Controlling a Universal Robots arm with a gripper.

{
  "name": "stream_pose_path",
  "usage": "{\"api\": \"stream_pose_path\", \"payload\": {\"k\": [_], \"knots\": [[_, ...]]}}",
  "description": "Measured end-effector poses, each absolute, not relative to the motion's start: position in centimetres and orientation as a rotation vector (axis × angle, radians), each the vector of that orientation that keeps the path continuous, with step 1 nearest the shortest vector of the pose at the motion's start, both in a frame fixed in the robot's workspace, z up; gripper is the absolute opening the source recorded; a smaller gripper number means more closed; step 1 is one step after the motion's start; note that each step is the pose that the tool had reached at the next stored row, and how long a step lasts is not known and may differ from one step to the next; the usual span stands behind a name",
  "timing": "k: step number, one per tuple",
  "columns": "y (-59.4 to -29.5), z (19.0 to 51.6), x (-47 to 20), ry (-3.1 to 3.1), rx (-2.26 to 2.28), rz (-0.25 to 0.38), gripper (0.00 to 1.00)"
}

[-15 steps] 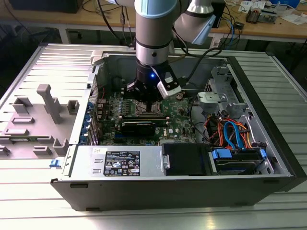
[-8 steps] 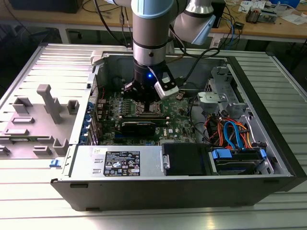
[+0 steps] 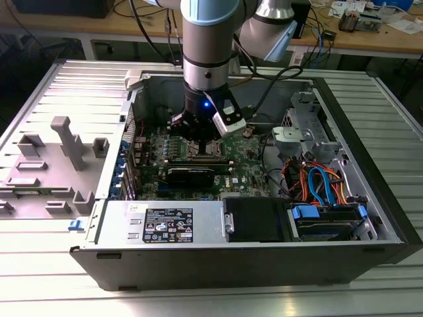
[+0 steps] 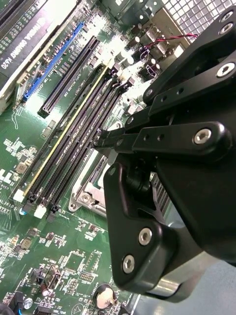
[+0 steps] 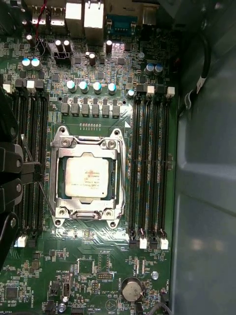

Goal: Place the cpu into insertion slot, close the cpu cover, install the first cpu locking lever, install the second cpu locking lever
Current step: 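Install the second cpu locking lever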

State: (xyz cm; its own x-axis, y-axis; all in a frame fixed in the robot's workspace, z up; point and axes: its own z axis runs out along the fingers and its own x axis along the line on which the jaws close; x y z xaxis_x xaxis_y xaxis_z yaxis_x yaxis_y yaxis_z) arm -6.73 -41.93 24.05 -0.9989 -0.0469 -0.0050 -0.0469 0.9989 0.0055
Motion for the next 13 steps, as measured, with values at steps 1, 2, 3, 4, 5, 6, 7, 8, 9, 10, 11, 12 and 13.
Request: {"api": "stream_pose_path", "payload": {"k": [1,2,3,4,5,6,7,8,9,10,11,12,13], "knots": [[-41.94,24.06,-6.73,3.137,-0.074,0.009,0.11],[-41.94,24.06,-6.66,3.141,-0.073,0.009,0.11],[-41.94,24.05,-6.59,3.143,-0.074,0.009,0.11],[-41.94,24.05,-6.54,3.147,-0.074,0.009,0.11],[-41.94,24.06,-6.53,3.155,-0.074,0.009,0.11],[-41.93,24.05,-6.53,3.162,-0.074,0.009,0.11],[-41.93,24.05,-6.53,3.177,-0.074,0.010,0.11],[-41.94,24.05,-6.50,3.201,-0.075,0.011,0.11],[-41.94,24.05,-6.48,3.219,-0.075,0.012,0.11],[-41.93,24.05,-6.47,3.245,-0.076,0.013,0.11],[-41.94,23.99,-6.40,3.268,-0.076,0.014,0.11],[-41.94,23.82,-6.28,3.276,-0.076,0.014,0.11],[-41.94,23.72,-6.14,3.281,-0.076,0.014,0.11]]}}
